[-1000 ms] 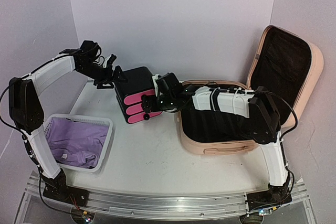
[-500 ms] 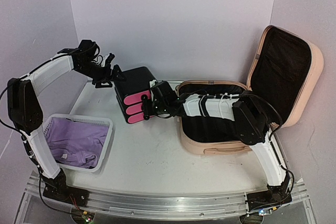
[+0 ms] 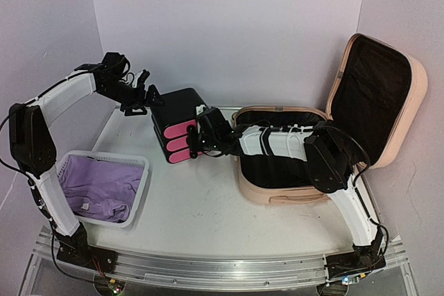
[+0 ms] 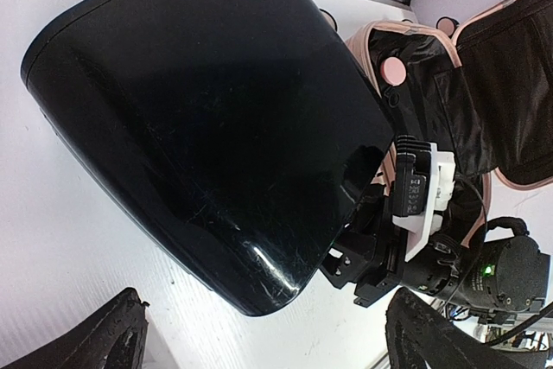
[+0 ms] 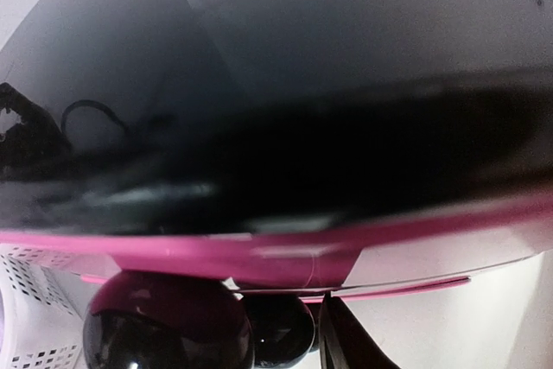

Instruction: Open, take out, and arrange the luggage

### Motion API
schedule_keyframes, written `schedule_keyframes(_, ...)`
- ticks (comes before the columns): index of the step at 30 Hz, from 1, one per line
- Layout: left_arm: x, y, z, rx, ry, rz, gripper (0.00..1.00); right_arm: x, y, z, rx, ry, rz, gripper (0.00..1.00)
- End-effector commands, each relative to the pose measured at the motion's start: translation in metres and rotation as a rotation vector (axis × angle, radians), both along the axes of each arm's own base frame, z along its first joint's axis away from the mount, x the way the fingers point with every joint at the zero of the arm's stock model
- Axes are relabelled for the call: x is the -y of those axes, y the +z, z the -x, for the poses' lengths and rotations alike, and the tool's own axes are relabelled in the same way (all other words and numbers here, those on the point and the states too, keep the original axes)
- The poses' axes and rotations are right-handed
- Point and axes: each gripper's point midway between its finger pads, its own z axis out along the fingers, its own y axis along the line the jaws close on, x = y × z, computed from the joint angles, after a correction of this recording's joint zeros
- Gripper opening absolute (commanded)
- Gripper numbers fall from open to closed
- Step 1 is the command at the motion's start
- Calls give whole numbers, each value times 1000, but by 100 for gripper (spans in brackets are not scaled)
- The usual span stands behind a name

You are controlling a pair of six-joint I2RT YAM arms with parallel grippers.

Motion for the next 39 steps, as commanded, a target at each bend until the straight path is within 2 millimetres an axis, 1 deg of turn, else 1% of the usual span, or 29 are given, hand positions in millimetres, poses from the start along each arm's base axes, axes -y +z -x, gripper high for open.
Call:
schedule_keyframes(1,0,28,1,73,-4,36,97,-11,25,-9,52,-16,-72,35)
schedule_keyframes(4,0,27,1,72,-5,37,97,-11,24,-5,45,-5,-71,28)
schedule_keyframes(8,0,25,0,68,-3,34,97,-13,30,3,42,26,-77,16)
schedule_keyframes(10,1,25,0,67,-4,35,97,-11,33,8,45,32,-76,13)
schedule_keyframes(15,-1,25,0,69,-1,33,97,-3,43,26,43,47,-70,11)
schedule_keyframes(17,-2,26,0,71,2,35,97,0,43,36,31,62,-65,11)
schedule_keyframes(22,-3,27,-1,72,5,36,97,13,44,62,-3,78,-56,11)
schedule_keyframes(26,-4,27,-1,72,6,38,97,21,43,77,-18,81,-48,11)
schedule_keyframes(28,-4,27,-2,71,8,39,97,22,49,80,-9,79,-51,11)
schedule_keyframes(34,-5,24,-3,65,11,36,97,23,50,91,-18,85,-55,11)
schedule_keyframes(35,-5,22,-3,62,10,35,97,23,49,93,-16,85,-52,12)
schedule_keyframes(36,-5,23,-3,63,9,37,97,23,49,92,-14,83,-49,15)
schedule_keyframes(39,-5,24,-3,65,8,36,97,22,56,91,0,84,-51,32)
